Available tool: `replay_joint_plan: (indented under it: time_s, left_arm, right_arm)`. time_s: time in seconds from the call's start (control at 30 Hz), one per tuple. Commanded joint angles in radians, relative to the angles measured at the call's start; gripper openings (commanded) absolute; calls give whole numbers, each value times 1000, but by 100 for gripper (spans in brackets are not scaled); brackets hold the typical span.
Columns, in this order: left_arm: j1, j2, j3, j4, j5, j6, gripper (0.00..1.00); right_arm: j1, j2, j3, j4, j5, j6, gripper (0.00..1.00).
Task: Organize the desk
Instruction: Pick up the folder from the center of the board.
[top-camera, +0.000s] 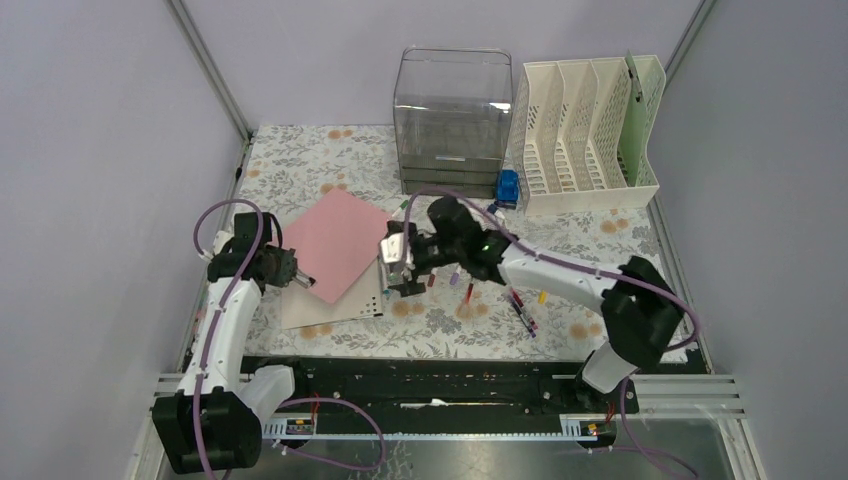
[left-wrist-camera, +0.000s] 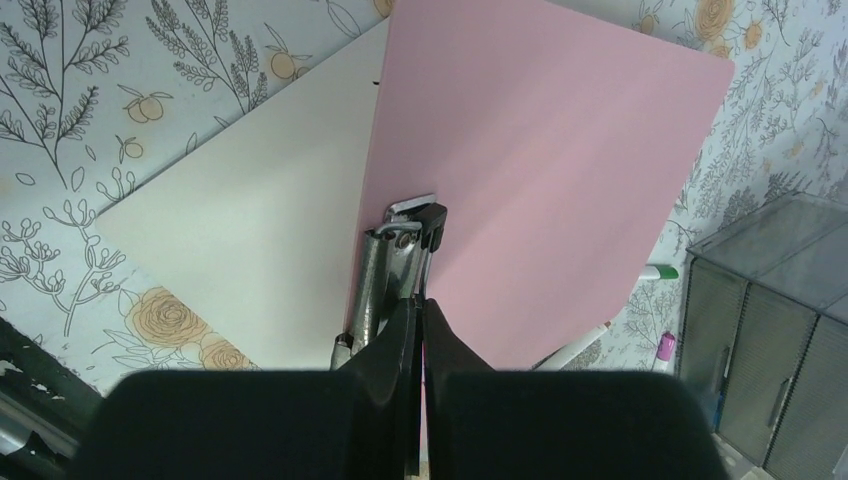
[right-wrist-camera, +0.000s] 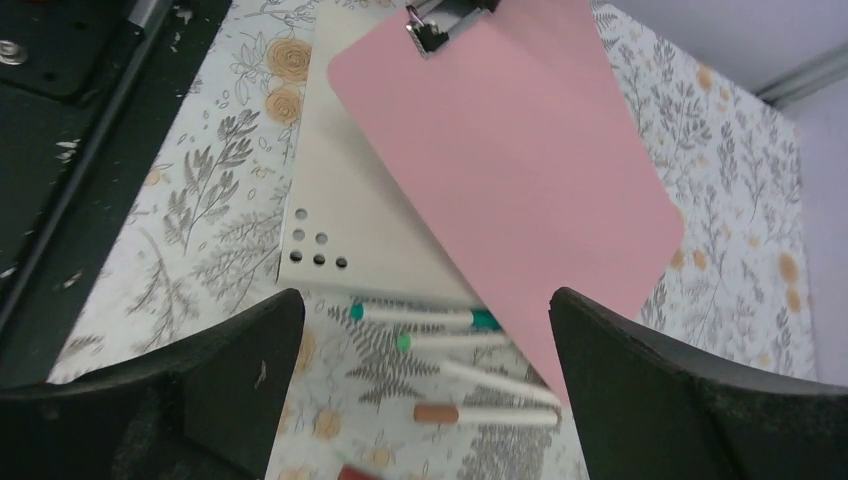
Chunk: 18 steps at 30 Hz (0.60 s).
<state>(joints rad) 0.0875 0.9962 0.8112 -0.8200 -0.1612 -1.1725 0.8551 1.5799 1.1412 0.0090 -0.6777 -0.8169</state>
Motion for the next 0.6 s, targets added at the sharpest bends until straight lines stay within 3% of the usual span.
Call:
replay_joint_plan:
  time_s: [0.0, 0.17, 0.37, 0.57]
  left_arm:
    - [3, -49, -17, -7, 31, -45, 0]
    - [2, -61, -35, -6, 53, -53, 0]
    - [2, -71, -42, 5, 80, -50, 0]
    - [3, -69, -55, 15, 102, -43, 0]
  right_arm:
    - [123, 76, -83, 410, 204, -46, 100]
    - [253, 174, -179, 696, 352, -94, 100]
    - [307, 310, -167, 851, 440, -133, 100]
    - [326, 464, -98, 865, 450, -133, 100]
